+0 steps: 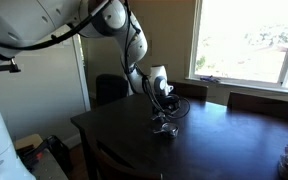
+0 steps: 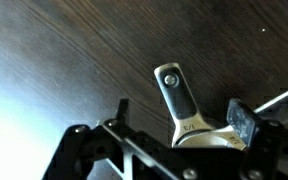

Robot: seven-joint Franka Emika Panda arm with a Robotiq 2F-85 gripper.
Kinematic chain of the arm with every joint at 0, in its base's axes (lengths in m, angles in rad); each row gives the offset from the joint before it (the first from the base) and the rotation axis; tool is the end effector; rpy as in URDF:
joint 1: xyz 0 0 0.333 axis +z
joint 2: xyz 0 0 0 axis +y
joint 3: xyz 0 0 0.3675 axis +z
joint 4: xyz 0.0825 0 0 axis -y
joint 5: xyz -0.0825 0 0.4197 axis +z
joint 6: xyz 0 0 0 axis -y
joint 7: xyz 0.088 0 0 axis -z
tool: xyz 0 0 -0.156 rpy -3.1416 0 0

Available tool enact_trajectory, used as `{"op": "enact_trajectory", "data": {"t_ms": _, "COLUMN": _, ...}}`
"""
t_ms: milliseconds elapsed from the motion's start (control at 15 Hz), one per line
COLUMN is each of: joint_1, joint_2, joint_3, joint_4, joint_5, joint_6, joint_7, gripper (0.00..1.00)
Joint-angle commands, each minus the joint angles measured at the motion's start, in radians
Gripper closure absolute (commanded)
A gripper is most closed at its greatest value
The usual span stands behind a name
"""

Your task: Pile up the silver pots

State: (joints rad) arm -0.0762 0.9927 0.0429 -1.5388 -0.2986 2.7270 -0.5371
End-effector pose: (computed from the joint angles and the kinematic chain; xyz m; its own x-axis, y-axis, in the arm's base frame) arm 0.7768 -0.0250 0.0323 0.7278 0.6803 0.0869 0.6546 -0.7268 0.2079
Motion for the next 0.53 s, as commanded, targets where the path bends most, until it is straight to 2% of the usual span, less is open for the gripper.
{"op": "enact_trajectory", "data": {"t_ms": 0, "joint_1": -0.006, "joint_2": 0.040, "joint_3": 0.016, "joint_4": 0.064, "joint_5": -0.024, "joint_6": -0.043, "joint_7": -0.061, "gripper": 0.09}}
{"op": "enact_trajectory", "data": {"t_ms": 67, "joint_1": -0.008, "joint_2": 0.051, "joint_3": 0.023, "joint_4": 0.078, "joint_5": -0.021, "joint_6": -0.048, "joint_7": -0.080, "gripper": 0.26}}
{"op": "enact_trajectory", "data": {"t_ms": 467, "joint_1": -0.012, "joint_2": 0.095, "joint_3": 0.047, "joint_4": 0.146, "joint_5": -0.005, "joint_6": -0.103, "joint_7": -0.176, "gripper": 0.67}}
